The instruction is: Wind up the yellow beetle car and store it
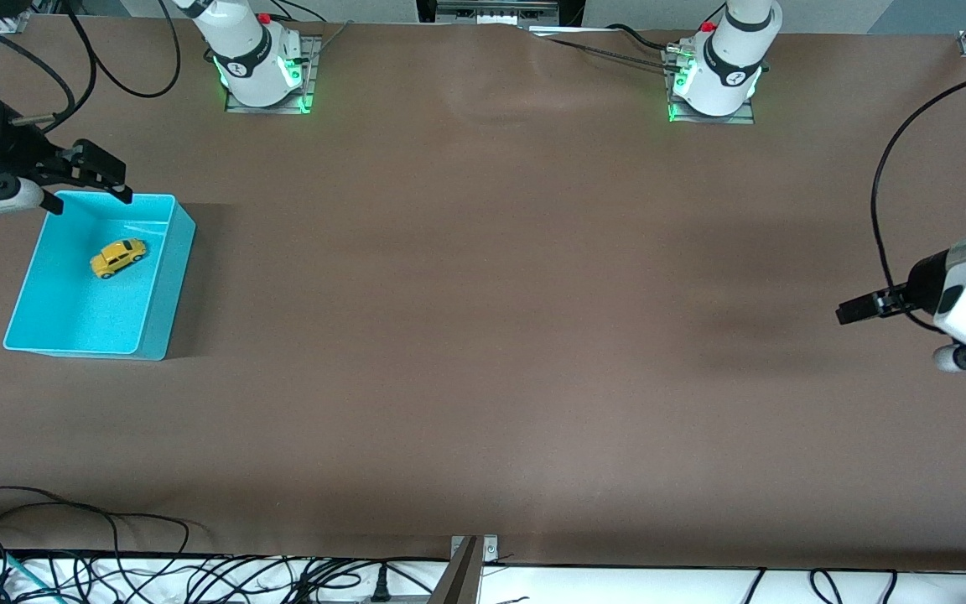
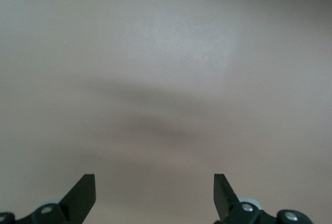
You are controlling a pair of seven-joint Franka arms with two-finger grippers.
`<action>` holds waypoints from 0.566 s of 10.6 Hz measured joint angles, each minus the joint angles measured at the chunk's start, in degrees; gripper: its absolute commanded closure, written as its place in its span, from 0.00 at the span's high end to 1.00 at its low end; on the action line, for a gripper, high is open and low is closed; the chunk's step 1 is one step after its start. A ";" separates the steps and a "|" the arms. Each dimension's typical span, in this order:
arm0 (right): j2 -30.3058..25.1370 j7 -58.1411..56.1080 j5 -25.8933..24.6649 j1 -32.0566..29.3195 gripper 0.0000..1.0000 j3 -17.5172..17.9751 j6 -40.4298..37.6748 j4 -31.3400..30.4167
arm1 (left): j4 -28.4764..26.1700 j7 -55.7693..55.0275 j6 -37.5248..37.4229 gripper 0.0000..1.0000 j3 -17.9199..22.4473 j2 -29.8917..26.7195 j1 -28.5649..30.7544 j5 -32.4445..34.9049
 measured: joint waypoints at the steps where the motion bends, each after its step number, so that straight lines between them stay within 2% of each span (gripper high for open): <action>1: 0.00 1.23 -0.32 0.34 1.00 -0.01 -0.66 0.79 | -0.01 0.22 -1.29 1.00 -0.05 -1.55 -0.01 0.00; 5: 0.57 5.48 -3.14 1.92 1.00 0.00 -1.12 1.04 | -2.81 1.10 -2.67 1.00 -0.49 -4.71 -0.41 -0.01; 6: 0.67 5.55 -3.21 2.01 1.00 0.00 -1.16 1.04 | -3.34 1.14 -2.67 1.00 0.76 -4.89 -2.08 -0.01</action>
